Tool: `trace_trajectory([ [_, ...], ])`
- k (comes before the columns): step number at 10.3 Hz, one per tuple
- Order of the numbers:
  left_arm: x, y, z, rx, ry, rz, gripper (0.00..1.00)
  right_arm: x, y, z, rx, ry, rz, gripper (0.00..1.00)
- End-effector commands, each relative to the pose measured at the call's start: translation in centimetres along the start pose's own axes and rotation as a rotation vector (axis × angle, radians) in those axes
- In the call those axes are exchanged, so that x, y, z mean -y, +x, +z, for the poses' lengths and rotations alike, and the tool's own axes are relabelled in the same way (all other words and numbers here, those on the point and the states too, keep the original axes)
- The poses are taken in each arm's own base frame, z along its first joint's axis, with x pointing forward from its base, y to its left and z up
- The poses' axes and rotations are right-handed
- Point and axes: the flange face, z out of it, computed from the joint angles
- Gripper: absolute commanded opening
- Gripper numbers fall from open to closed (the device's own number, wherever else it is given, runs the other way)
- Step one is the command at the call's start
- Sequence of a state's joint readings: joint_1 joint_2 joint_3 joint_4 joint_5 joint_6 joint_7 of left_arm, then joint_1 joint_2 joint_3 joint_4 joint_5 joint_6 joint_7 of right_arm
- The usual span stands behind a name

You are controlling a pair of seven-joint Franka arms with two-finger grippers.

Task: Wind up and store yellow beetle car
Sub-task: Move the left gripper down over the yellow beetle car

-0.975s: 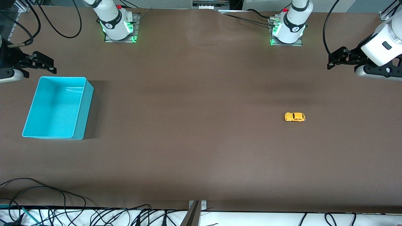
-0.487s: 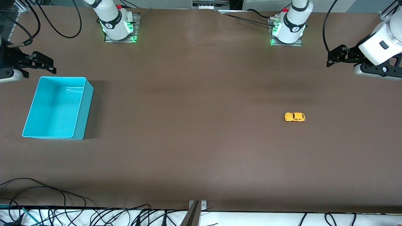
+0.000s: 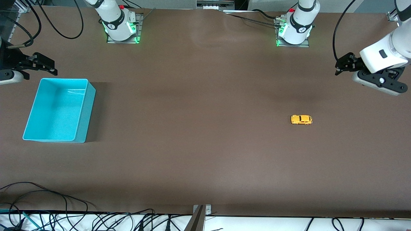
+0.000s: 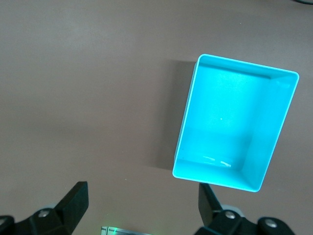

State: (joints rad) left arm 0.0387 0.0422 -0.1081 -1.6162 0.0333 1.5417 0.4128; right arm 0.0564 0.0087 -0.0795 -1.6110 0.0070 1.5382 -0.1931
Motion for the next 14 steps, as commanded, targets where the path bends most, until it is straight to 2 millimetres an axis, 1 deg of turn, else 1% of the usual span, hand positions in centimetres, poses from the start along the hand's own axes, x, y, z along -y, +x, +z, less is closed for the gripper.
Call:
trace_trajectory([
  [1,1.4,2.0,2.7,-0.033,0.039,0.215,1.0,-0.1,-0.2,-0.4,0.004,0.005,0.007,1.0],
  [2,1.6,2.3,5.1,-0.026,0.04,0.304,1.0,-0.1,-0.2,-0.4,0.004,0.005,0.004,1.0],
  [4,1.4,2.5,10.2,-0.015,0.038,0.431,1.0,-0.2,-0.2,-0.5,0.002,0.004,0.004,1.0],
  [5,1.4,2.7,11.8,-0.021,0.041,0.446,1.0,-0.2,-0.2,-0.5,0.002,0.004,0.002,1.0],
  [6,1.2,2.7,14.4,-0.02,0.039,0.471,1.0,-0.3,-0.2,-0.5,0.002,0.005,0.002,1.0],
  [7,1.0,2.5,17.1,-0.031,0.045,0.529,1.0,-1.1,-0.4,-0.4,0.003,0.006,0.013,1.0],
  [8,0.9,2.1,19.7,-0.037,0.049,0.58,1.0,-1.4,-0.4,-0.3,0.007,0.007,0.009,1.0],
  [9,0.7,1.8,22.4,-0.05,0.058,0.633,1.0,-1.3,-0.4,-0.3,0.007,0.007,0.009,1.0],
  [10,0.9,2.3,25.6,-0.047,0.078,0.722,1.0,-0.8,-0.3,-0.3,0.008,0.007,0.009,1.0],
  [12,3.4,2.8,31.5,-0.061,0.077,0.842,1.0,0.2,-0.2,-0.2,0.011,0.007,-0.008,1.0],
  [13,4.2,2.9,33.9,-0.067,0.074,0.898,1.0,0.9,-0.1,-0.1,0.018,0.011,-0.018,1.0],
  [14,4.3,3.1,35.3,-0.077,0.081,0.96,1.0,1.2,-0.1,-0.1,0.019,0.012,-0.021,1.0],
])
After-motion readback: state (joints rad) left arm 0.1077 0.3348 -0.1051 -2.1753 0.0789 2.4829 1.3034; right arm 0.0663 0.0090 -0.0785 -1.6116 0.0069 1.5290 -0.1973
